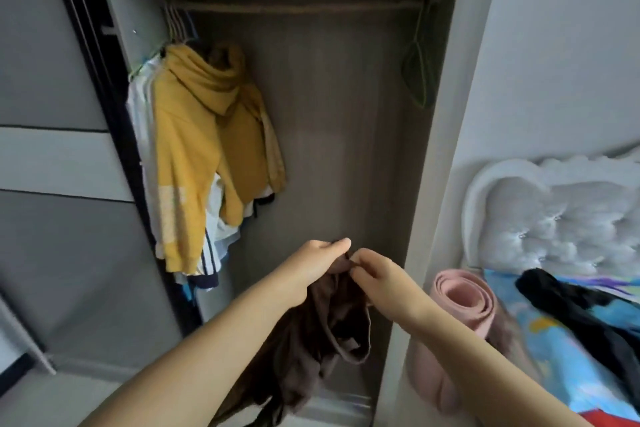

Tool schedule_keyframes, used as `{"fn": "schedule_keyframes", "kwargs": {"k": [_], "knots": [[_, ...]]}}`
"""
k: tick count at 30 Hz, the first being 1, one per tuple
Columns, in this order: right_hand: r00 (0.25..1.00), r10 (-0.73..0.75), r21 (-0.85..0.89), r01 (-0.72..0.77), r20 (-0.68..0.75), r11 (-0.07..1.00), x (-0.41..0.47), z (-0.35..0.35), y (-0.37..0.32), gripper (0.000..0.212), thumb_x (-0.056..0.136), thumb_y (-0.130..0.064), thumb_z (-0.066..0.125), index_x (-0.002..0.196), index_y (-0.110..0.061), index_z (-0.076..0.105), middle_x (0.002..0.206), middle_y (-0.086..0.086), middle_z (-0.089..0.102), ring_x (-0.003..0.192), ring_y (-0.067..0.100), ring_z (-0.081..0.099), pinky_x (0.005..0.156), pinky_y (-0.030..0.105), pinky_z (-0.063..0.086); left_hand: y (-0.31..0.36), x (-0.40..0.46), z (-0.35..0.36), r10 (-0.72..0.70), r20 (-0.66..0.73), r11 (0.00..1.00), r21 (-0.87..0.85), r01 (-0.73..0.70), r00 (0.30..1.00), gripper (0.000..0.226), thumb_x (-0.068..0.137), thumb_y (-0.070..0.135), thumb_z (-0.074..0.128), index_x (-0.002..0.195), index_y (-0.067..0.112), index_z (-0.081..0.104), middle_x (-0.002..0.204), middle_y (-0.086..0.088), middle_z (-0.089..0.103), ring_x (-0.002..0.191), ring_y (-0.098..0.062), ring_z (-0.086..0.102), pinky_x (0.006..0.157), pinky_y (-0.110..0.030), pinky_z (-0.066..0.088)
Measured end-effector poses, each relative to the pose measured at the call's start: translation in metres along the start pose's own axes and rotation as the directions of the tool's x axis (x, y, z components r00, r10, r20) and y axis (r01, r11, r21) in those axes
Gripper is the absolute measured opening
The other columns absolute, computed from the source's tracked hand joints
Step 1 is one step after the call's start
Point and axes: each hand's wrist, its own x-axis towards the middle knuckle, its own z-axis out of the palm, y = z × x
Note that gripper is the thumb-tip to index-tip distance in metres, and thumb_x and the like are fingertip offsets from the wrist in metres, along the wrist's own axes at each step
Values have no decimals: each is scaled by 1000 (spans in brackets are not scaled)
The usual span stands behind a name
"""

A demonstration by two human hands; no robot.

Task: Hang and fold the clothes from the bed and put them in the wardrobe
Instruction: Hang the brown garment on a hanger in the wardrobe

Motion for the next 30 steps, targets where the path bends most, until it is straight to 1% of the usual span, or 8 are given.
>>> {"fn": "schedule_keyframes", "kwargs": {"k": [3,6,10,13,16,22,26,30], "knots": [[988,88,309,-44,-131,950,46,-10,1,32,94,-16,42,72,-24,64,70,-5,61,67,6,58,61,24,46,12,21,-31,59,193,978,183,-95,979,35,79,56,65,94,25,71,90,11,73,89,-5,68,82,-23,51],[963,161,482,-37,-217,875,85,-36,1,38,95,-18,43,62,-23,60,67,4,55,66,15,56,62,28,45,23,51,-58,163,161,803,551,-226,973,11,80,27,63,70,24,59,65,8,61,66,-11,61,58,-24,39],[971,61,440,48,-232,897,131,-68,-12,39,95,-20,46,59,-25,61,57,-5,55,57,9,56,52,19,45,40,101,-93,269,-25,665,728,-167,963,12,83,13,56,75,22,57,67,1,57,64,-17,57,53,-28,34],[958,46,422,81,-283,903,161,-85,-22,39,95,-19,47,60,-25,63,57,-5,57,59,12,58,57,23,46,47,134,-108,181,-82,659,749,-59,980,9,86,20,56,93,17,61,83,-3,63,78,-21,64,58,-33,46],[950,76,421,62,-304,905,184,-91,-19,39,95,-19,47,60,-24,63,59,0,57,64,18,58,63,31,45,46,159,-110,-23,27,754,657,-1,999,18,90,18,52,107,17,60,95,-4,64,86,-22,67,65,-32,60],[958,-1,38,12,-287,999,218,-93,-11,28,98,-21,47,75,-13,61,65,5,57,64,17,57,63,31,42,69,213,-102,39,224,994,93,-61,974,19,96,2,50,98,10,66,85,-6,71,72,-17,70,64,-32,60],[977,-20,-332,-53,-214,942,245,-99,-13,29,99,-24,46,76,-12,58,70,5,60,67,14,57,62,27,40,90,253,-96,31,184,970,-241,14,982,24,94,-2,46,82,8,64,61,-6,67,50,-15,64,45,-23,53],[972,125,-521,-213,-200,827,281,-103,-17,29,100,-30,44,76,-18,56,72,-4,59,67,9,56,57,22,39,120,294,-113,67,83,950,-310,-38,994,11,94,12,53,86,6,58,63,-11,61,50,-19,59,48,-22,47]]}}
